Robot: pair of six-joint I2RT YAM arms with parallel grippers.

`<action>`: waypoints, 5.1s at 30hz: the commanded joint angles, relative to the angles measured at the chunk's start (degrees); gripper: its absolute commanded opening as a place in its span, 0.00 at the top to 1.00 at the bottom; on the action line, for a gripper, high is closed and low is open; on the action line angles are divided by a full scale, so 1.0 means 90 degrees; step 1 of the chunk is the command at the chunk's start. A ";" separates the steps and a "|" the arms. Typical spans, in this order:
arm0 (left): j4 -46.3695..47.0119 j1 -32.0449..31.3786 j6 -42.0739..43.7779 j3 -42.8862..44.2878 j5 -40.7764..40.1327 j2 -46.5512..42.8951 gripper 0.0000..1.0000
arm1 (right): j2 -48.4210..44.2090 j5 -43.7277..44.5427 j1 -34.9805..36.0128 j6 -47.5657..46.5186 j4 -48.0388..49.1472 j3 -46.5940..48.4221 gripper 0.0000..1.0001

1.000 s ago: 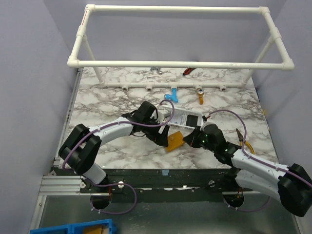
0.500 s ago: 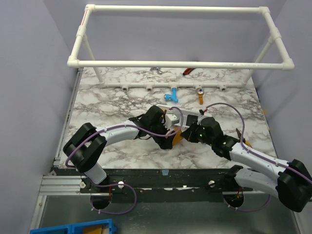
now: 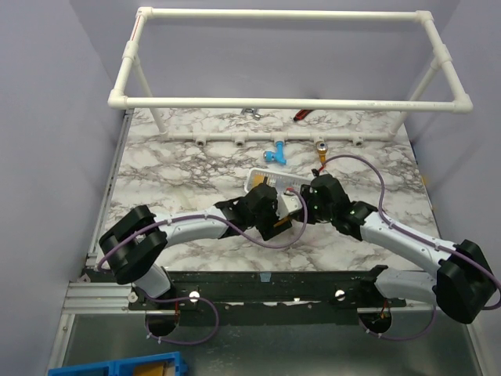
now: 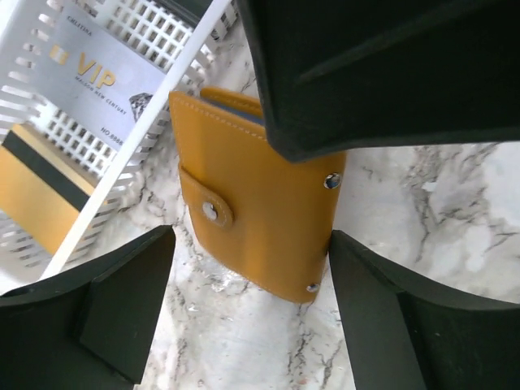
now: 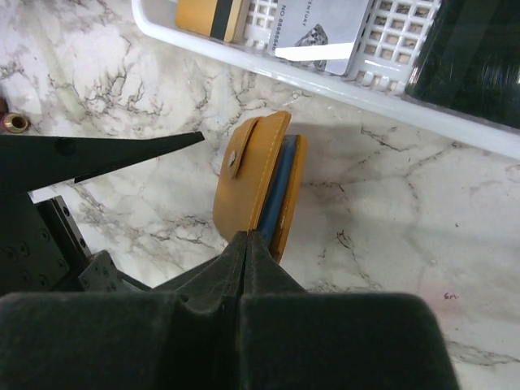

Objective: Put the credit cards into the card holder
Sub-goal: Open the card holder at the center of the board.

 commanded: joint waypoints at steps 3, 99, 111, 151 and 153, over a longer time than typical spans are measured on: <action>0.0746 -0.0505 0.0880 -0.0379 -0.1502 -0.0083 0.26 | -0.0013 -0.0285 -0.0009 0.0076 -0.0654 0.0381 0.99; -0.0430 0.1927 -0.2449 0.0320 0.2151 0.0735 0.57 | 0.3248 0.3084 0.1776 -0.0338 -0.0934 0.1485 0.89; -0.0503 0.0944 -0.1214 0.0535 0.0313 0.0997 0.56 | 0.2665 0.2639 0.1763 0.0120 -0.0417 0.1083 0.99; -0.2259 0.1458 0.0109 0.1393 0.2041 -0.0311 0.49 | 0.0377 -0.0188 -0.0007 0.0254 -0.0897 0.0244 0.99; -0.2306 0.1629 0.0135 0.1544 0.1941 -0.0325 0.49 | 0.0512 -0.0178 -0.0027 0.0195 -0.1254 0.0330 0.96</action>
